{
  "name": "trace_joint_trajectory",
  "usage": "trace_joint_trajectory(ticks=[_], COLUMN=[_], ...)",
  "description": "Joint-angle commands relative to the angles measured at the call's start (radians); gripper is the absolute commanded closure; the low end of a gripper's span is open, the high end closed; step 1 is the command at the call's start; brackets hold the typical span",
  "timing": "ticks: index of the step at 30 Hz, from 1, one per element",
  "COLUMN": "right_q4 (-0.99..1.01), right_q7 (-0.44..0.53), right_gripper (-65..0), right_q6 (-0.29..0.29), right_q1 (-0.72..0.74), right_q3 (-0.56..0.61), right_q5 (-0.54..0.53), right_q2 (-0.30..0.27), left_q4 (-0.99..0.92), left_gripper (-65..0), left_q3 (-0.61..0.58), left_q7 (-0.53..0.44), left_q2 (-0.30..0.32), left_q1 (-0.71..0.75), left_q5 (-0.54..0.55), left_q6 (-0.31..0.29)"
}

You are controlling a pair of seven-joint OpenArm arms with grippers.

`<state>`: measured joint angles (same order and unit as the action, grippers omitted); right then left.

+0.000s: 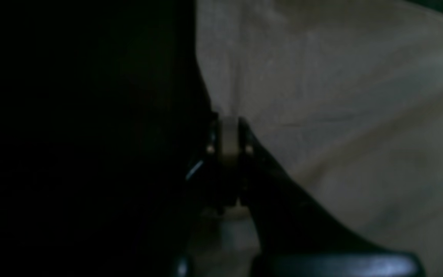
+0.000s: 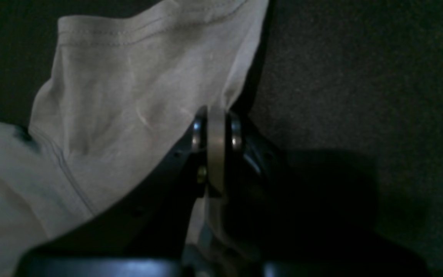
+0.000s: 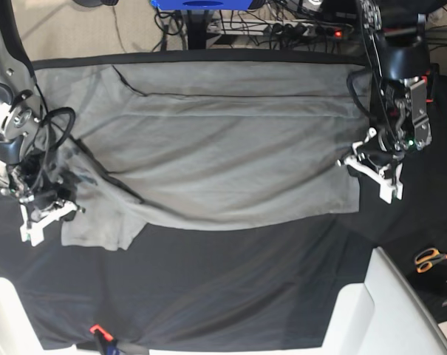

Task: Fold the T-shirt properly

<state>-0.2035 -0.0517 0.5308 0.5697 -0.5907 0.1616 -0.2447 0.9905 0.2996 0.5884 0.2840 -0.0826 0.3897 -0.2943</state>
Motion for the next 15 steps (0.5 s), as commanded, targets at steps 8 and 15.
trace_joint_trajectory(ticks=[8,15], right_q4=[-0.014,-0.014], right_q7=[0.017,0.017], right_gripper=[0.0,0.0], right_q6=[0.005,0.005], right_q1=[0.028,0.028], right_q3=[0.001,0.001], right_q5=[-0.007,-0.007], right_q2=[-0.012,-0.012], left_q4=[0.028,0.044], left_gripper=[0.0,0.0], left_q3=[0.000,0.002], left_q7=[0.037,0.037], left_q2=[0.010,0.010], left_q1=[0.019,0.005], left_q5=[-0.028,-0.021], left_q6=[0.007,0.007])
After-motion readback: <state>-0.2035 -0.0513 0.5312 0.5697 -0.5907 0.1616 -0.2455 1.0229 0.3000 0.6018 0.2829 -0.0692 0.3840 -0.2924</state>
